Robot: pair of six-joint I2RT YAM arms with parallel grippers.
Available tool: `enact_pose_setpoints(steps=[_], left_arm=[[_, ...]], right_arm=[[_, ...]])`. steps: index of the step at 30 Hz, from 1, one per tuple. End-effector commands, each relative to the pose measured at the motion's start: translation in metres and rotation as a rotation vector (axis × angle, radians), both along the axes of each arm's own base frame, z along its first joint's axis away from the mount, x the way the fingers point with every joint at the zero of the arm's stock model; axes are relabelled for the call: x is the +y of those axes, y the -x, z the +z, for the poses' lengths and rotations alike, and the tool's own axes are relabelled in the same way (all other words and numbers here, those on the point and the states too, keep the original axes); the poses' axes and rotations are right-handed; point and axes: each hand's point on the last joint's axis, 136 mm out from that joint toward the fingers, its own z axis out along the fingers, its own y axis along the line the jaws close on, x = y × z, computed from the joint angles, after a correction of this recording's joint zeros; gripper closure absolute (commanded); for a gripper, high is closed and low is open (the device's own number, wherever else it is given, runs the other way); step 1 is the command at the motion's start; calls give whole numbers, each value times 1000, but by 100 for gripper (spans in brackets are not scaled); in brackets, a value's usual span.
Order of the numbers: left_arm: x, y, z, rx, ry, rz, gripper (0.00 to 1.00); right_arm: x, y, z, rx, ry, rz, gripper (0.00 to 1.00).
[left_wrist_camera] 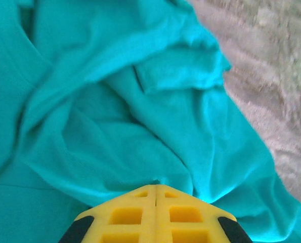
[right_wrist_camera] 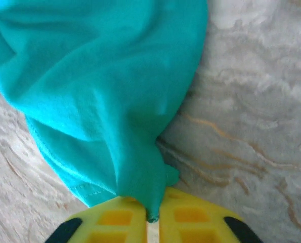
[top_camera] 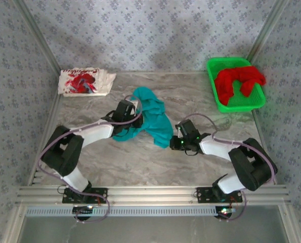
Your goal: Fold and stack the t-shirts
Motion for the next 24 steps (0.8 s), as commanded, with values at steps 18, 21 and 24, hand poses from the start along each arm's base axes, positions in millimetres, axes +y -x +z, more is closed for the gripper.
enact_pose_setpoints(steps=[18, 21, 24], left_arm=[[140, 16, 156, -402, -88, 306, 100], [150, 21, 180, -453, -98, 307, 100], [152, 25, 201, -499, -87, 301, 100]], right_arm=[[-63, -52, 158, -325, -18, -81, 100], [-73, -56, 191, -399, 10, -82, 100], [-78, -58, 214, -463, 28, -89, 100]])
